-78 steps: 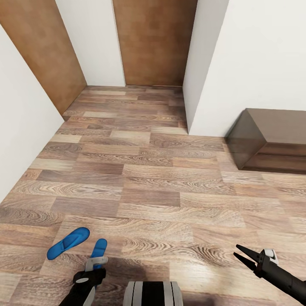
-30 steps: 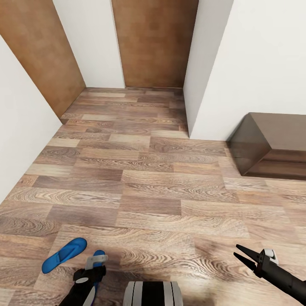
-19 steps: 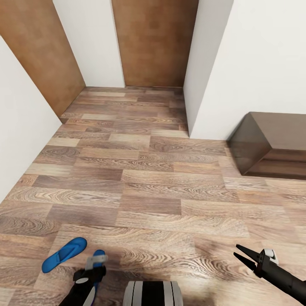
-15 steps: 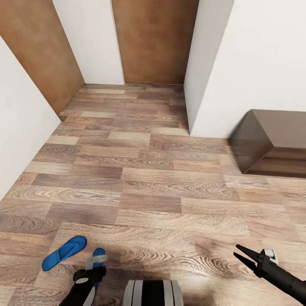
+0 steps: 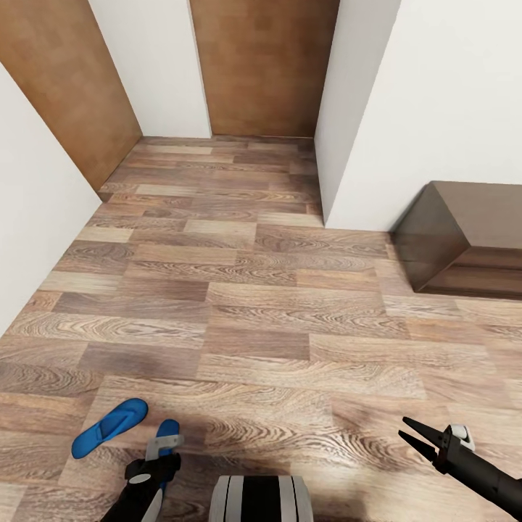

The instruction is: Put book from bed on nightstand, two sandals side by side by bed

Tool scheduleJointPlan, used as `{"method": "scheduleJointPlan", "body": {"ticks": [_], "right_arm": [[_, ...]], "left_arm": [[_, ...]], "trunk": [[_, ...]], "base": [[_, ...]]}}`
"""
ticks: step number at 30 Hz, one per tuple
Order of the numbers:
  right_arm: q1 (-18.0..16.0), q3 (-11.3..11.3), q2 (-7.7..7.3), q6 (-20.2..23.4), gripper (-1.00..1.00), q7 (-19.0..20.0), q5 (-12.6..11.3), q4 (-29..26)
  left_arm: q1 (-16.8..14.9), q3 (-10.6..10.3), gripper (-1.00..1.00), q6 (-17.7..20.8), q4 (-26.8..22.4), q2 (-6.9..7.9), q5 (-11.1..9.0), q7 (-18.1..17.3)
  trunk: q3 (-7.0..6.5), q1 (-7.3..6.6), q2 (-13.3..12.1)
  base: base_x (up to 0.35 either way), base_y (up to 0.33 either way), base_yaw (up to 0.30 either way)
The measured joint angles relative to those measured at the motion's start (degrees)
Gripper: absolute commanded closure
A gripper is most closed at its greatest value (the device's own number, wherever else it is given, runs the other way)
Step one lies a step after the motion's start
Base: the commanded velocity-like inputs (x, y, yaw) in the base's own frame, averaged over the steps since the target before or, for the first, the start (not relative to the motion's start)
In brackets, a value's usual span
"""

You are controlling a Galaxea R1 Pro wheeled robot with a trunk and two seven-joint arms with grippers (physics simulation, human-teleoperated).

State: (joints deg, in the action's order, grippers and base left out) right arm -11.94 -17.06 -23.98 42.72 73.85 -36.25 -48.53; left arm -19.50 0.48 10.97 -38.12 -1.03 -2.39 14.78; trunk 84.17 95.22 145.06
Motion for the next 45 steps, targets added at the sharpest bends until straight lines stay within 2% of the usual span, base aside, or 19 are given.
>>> {"method": "scheduleJointPlan", "body": {"ticks": [5, 21, 28, 37, 45], "right_arm": [[0.0, 0.0, 0.0, 0.0, -1.0, -0.04, 0.03, 0.0], [0.0, 0.0, 0.0, 0.0, -1.0, -0.05, 0.0, 0.0], [0.0, 0.0, 0.0, 0.0, -1.0, -0.01, 0.01, 0.0], [0.0, 0.0, 0.0, 0.0, -1.0, -0.01, 0.0, 0.0], [0.0, 0.0, 0.0, 0.0, -1.0, -0.03, 0.04, 0.01]], "left_arm": [[0.03, 0.0, -1.0, 0.0, 0.0, 0.0, 0.0, 0.0], [0.01, 0.0, -1.0, 0.0, 0.0, 0.0, 0.0, 0.0], [-0.01, 0.0, -1.0, 0.0, 0.0, 0.0, 0.0, 0.0], [0.05, 0.0, -1.0, 0.0, 0.0, 0.0, 0.0, 0.0], [0.06, 0.0, -1.0, 0.0, 0.0, 0.0, 0.0, 0.0]], "trunk": [[0.88, 0.11, 0.05], [0.89, 0.1, 0.05], [2.43, 0.29, 0.15], [2.44, 0.28, 0.15], [4.2, 0.49, 0.25]], "base": [[0.0, 0.0, 0.0], [0.0, 0.0, 0.0], [0.0, 0.0, 0.0], [0.0, 0.0, 0.0], [0.0, 0.0, 0.0]]}}
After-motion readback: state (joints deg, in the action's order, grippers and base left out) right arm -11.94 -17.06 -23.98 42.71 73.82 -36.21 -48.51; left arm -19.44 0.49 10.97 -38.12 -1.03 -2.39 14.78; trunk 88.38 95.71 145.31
